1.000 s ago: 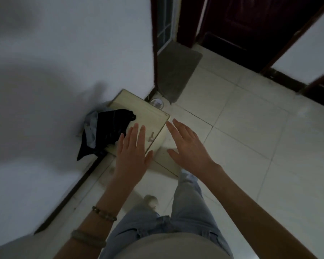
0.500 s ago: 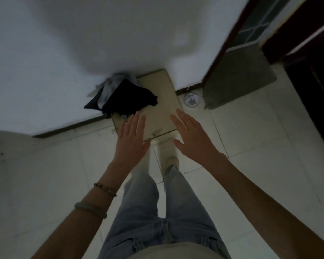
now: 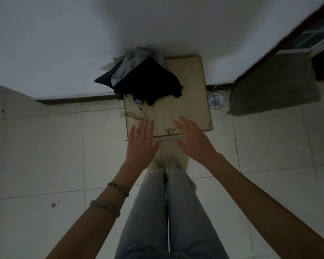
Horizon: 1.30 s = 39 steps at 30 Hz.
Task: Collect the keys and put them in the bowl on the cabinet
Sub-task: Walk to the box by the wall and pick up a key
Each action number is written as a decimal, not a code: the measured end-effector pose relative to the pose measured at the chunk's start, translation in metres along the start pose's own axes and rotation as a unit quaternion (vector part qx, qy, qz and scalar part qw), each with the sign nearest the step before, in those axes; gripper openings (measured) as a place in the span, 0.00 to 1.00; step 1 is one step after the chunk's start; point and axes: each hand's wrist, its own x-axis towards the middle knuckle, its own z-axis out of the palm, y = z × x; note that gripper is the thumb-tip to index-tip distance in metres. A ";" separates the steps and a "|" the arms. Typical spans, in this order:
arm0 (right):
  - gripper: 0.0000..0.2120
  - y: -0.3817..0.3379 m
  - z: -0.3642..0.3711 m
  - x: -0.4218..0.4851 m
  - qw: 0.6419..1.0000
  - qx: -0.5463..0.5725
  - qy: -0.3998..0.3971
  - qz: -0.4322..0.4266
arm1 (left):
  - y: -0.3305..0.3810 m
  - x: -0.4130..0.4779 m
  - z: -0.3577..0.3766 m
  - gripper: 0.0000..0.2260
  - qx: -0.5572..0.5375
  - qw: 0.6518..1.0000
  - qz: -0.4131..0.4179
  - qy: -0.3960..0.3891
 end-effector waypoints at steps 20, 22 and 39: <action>0.11 0.105 0.152 0.062 0.996 -0.046 0.057 -0.049 | -0.040 0.053 0.178 0.29 -0.023 1.000 -0.016 0.004; 0.08 0.106 0.155 0.060 0.995 -0.044 0.072 -0.055 | -0.042 0.053 0.178 0.30 -0.021 1.000 -0.013 0.002; 0.06 -0.038 -0.039 0.037 0.834 0.510 0.024 0.210 | -0.001 0.005 -0.014 0.30 0.004 0.995 -0.092 0.033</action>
